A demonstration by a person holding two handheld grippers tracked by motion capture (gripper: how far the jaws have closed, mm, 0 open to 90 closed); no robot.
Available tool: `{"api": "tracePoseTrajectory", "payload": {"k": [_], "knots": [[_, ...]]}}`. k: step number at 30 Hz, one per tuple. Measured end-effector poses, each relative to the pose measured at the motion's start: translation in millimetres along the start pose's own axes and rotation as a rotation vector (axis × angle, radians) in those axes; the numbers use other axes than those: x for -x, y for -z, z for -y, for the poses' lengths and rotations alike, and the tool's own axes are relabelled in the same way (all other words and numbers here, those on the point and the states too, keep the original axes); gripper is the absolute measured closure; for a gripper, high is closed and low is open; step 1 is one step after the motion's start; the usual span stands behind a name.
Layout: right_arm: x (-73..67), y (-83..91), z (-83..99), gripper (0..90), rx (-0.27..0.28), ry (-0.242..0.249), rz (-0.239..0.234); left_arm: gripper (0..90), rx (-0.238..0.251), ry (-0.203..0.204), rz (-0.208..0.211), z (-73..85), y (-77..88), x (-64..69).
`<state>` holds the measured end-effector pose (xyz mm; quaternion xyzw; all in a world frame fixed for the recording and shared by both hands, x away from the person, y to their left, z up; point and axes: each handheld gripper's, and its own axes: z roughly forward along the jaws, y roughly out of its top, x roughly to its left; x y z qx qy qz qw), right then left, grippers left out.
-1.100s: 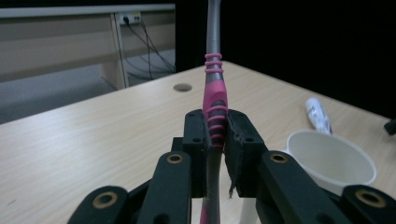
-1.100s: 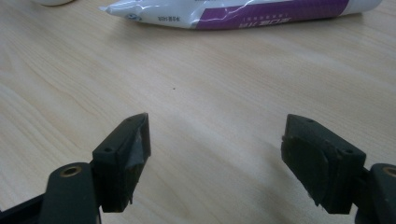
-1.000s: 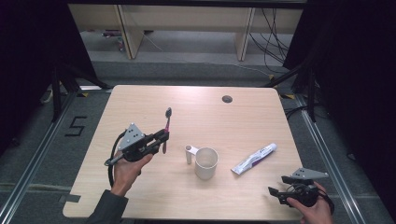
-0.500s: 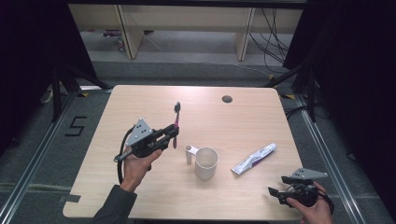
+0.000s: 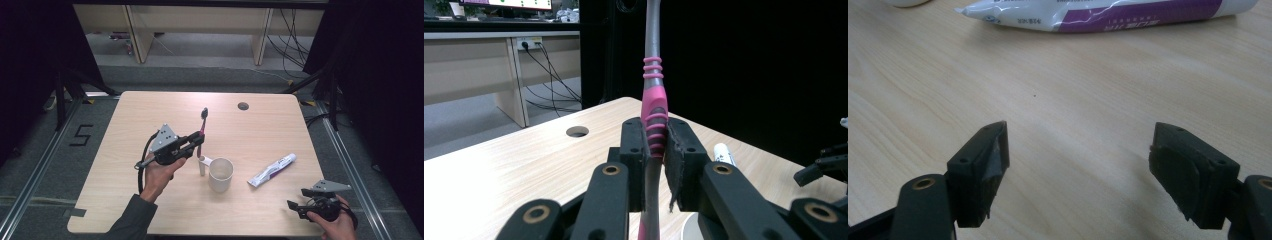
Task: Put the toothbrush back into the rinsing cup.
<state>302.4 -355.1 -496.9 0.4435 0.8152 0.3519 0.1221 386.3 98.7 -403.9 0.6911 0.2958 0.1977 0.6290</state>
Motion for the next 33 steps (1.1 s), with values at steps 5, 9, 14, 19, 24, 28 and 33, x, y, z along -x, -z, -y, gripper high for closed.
{"api": "tracePoseTrajectory", "payload": {"k": [5,9,14,19,24,28,33], "knots": [[-0.3,1.4,-0.3,24.6,-0.003,0.003,0.020,78.6,-0.005,0.005,0.009,3.3,-4.3,0.4],[-0.6,1.6,-0.4,24.6,0.002,0.006,0.016,78.5,-0.014,0.002,0.005,7.2,-7.3,0.3],[-0.9,2.0,-0.2,24.6,-0.003,0.006,0.014,78.5,-0.029,-0.001,-0.001,13.9,-11.3,-0.7],[-0.9,1.2,0.0,24.6,0.000,0.011,0.013,78.4,-0.050,0.005,-0.003,22.0,-14.1,-1.2],[-0.4,1.1,0.1,24.6,-0.002,0.013,0.008,78.3,-0.069,-0.002,-0.002,27.5,-15.0,-0.9],[-0.9,1.3,-0.3,24.7,0.004,0.013,0.010,78.2,-0.091,-0.010,0.002,32.5,-14.8,-0.6],[-1.8,1.9,-0.2,24.6,-0.006,0.001,0.009,78.2,-0.114,0.010,0.004,40.7,-12.8,-1.4]]}}
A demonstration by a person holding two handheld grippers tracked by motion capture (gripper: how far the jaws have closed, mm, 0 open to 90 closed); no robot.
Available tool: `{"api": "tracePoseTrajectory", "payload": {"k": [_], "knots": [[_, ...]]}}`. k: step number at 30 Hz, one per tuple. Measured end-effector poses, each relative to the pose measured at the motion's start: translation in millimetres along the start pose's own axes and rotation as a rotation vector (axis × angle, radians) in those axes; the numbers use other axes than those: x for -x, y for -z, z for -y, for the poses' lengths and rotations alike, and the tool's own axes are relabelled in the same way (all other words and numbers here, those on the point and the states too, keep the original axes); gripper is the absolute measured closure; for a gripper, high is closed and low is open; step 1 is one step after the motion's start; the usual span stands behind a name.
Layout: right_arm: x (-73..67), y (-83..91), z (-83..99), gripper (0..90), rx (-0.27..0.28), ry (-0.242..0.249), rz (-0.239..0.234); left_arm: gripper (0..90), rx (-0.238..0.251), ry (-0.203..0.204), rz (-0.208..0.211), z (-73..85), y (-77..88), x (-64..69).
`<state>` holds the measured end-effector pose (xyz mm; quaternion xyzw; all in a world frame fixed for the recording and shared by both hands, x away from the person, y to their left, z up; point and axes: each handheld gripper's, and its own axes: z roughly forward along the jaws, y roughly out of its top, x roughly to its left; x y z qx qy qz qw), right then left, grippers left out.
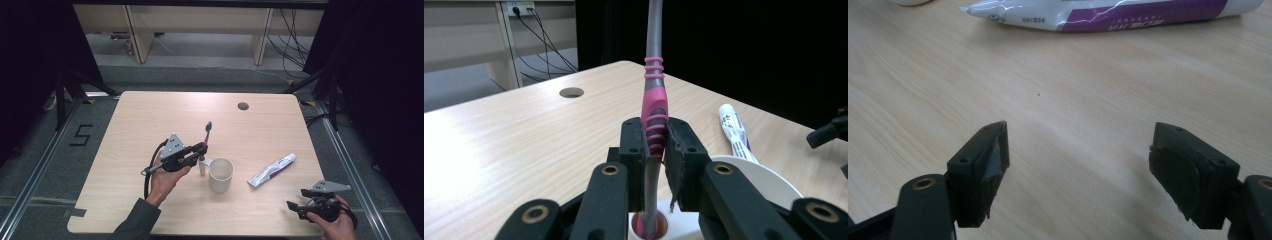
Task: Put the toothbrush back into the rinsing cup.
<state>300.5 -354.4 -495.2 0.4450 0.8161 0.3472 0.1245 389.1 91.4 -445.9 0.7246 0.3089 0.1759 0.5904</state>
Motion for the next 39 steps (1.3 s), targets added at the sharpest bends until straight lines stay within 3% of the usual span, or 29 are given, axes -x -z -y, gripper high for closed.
{"api": "tracePoseTrajectory", "payload": {"k": [2,3,5,6,9,11,14,16,21,22,26,29,30,32,33,35,37,39], "knots": [[0.4,-0.8,0.3,24.6,-0.001,0.004,0.005,78.1,-0.015,-0.004,-0.006,1.5,0.4,-0.1],[-1.6,-0.3,0.8,24.6,-0.010,-0.020,-0.008,78.1,-0.021,-0.001,-0.007,3.5,0.3,-0.2],[1.3,-1.3,0.7,24.6,0.015,0.028,0.010,78.1,-0.030,-0.003,0.000,6.3,-0.1,-0.3],[1.2,-1.7,0.7,24.6,0.013,0.026,0.011,78.0,-0.039,-0.002,0.000,7.2,0.1,0.0],[-1.5,-1.7,1.1,24.7,0.000,-0.014,-0.010,78.0,-0.035,0.001,0.007,9.0,-0.6,-0.6],[1.1,-1.4,0.6,24.6,0.015,0.028,0.012,77.9,-0.052,0.003,0.002,9.6,0.5,-0.1],[-0.7,-2.4,1.6,24.7,0.004,0.001,-0.008,77.8,-0.052,0.004,0.002,10.2,1.1,-0.1],[0.6,-0.4,0.4,24.7,0.003,0.019,0.002,77.6,-0.049,0.005,0.010,10.7,1.0,-0.6],[-0.9,-1.2,1.2,24.6,0.000,0.000,-0.009,76.4,-0.055,0.013,0.001,10.1,3.4,-1.4],[1.1,-1.1,0.5,24.6,0.007,0.028,0.007,74.3,-0.052,0.019,0.004,9.8,3.7,-1.9],[-1.2,-2.1,1.5,24.6,0.002,-0.001,-0.011,68.3,-0.055,0.029,-0.001,9.4,6.0,-2.9],[1.5,-1.7,0.7,24.7,0.006,0.028,0.005,58.5,-0.050,0.040,0.007,8.2,7.9,-2.7],[-1.0,-1.5,0.8,24.7,-0.008,-0.012,-0.012,55.1,-0.050,0.045,0.002,7.4,8.7,-2.2],[-2.0,-0.7,1.1,24.7,-0.008,-0.022,-0.006,49.1,-0.052,0.043,-0.003,6.3,9.8,-2.2],[0.5,-1.1,0.5,24.6,0.003,0.013,0.001,48.0,-0.047,0.037,-0.009,3.7,12.7,-1.6],[1.5,-2.2,0.7,24.7,0.003,0.025,-0.001,44.7,-0.046,0.041,-0.013,1.1,17.1,-1.4],[-1.6,-1.3,1.0,24.7,-0.005,-0.027,-0.015,40.2,-0.047,0.050,-0.009,0.0,19.5,-1.5],[-1.1,-1.1,0.7,24.6,-0.001,-0.033,-0.014,38.6,-0.054,0.057,-0.022,-0.7,28.3,-1.5]]}}
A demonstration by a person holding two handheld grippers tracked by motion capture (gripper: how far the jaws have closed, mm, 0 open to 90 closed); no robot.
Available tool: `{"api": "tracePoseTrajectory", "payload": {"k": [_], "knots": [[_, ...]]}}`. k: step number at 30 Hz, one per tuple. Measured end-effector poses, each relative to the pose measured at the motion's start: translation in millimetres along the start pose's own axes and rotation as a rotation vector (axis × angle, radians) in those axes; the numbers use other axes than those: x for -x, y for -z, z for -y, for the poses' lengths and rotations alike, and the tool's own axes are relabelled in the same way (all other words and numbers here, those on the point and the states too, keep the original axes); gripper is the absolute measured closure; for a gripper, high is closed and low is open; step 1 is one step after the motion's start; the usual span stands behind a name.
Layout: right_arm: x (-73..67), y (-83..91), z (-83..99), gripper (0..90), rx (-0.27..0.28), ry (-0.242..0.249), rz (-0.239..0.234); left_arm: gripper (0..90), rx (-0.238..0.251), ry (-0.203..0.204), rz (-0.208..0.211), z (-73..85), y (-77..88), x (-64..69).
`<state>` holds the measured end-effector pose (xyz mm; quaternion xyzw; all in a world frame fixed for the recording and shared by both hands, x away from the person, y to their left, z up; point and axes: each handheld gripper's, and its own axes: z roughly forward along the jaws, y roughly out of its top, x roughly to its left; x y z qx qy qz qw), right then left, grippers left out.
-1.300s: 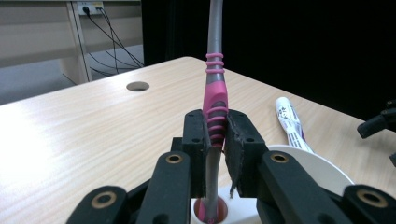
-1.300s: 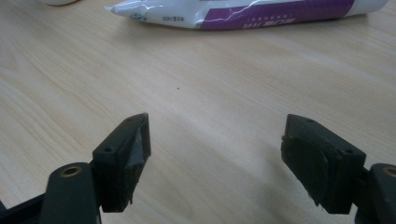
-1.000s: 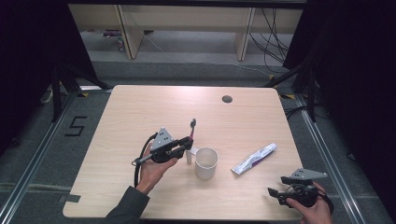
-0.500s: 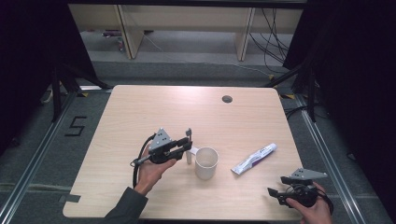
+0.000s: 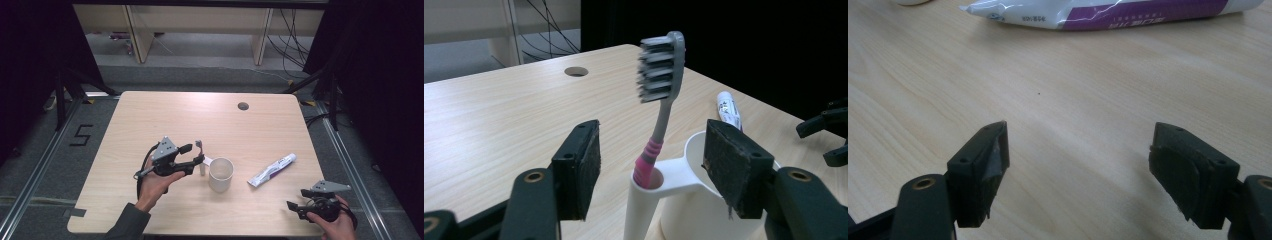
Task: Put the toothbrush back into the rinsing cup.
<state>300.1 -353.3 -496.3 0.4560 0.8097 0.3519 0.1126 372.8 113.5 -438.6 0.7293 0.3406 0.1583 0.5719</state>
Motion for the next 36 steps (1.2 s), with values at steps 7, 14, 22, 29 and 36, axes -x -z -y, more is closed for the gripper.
{"api": "tracePoseTrajectory", "payload": {"k": [7,14,22,29,36], "knots": [[0.7,0.0,0.0,24.7,0.004,-0.004,-0.001,33.0,-0.042,0.008,-0.014,8.2,17.5,0.0],[2.3,-0.1,0.1,24.7,0.008,0.014,0.004,29.8,-0.051,0.014,-0.021,17.2,25.7,0.4],[3.1,-0.3,0.5,24.6,0.015,0.030,0.005,27.0,-0.094,0.012,-0.024,28.9,30.3,3.1],[3.9,0.2,0.2,24.6,0.024,0.029,-0.006,24.1,-0.116,0.027,-0.016,36.7,34.3,2.7],[0.8,0.7,0.9,24.7,0.011,0.007,0.002,21.8,-0.181,0.004,-0.041,53.2,40.9,5.6]]}}
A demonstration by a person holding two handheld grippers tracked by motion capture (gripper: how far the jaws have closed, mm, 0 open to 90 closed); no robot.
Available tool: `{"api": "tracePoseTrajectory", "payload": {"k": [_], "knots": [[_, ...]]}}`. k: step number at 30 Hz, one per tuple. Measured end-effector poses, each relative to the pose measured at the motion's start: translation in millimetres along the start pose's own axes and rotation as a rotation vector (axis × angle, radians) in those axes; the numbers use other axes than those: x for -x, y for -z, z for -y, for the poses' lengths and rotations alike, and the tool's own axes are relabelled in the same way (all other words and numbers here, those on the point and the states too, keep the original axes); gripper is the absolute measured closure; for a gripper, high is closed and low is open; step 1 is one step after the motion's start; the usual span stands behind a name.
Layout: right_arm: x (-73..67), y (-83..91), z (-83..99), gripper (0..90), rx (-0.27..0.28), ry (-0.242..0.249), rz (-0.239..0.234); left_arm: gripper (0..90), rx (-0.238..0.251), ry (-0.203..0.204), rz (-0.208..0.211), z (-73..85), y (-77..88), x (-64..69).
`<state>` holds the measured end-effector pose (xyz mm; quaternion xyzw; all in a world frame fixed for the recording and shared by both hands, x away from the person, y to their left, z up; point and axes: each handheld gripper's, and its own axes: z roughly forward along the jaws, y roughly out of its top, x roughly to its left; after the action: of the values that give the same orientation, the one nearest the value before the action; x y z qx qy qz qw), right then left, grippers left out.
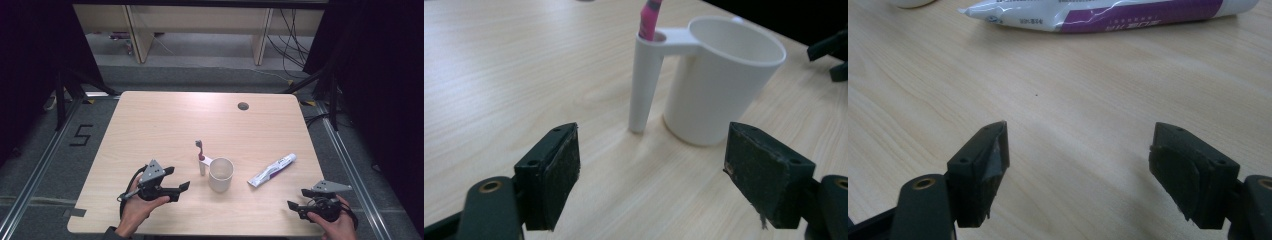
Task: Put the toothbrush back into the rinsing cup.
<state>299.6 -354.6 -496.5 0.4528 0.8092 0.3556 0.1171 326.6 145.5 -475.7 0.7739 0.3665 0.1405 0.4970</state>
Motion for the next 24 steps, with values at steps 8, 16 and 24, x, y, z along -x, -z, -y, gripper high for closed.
{"api": "tracePoseTrajectory", "payload": {"k": [8,16,24], "knots": [[2.4,0.4,-0.3,24.6,0.009,0.029,0.004,21.7,-0.046,0.000,-0.026,15.0,9.1,0.0],[0.5,-0.3,0.2,24.6,0.003,0.005,0.001,21.7,-0.081,-0.019,-0.034,26.7,14.5,2.3],[2.5,0.9,-0.1,24.6,0.011,0.028,0.005,21.7,-0.088,-0.036,-0.038,33.6,19.8,8.8]]}}
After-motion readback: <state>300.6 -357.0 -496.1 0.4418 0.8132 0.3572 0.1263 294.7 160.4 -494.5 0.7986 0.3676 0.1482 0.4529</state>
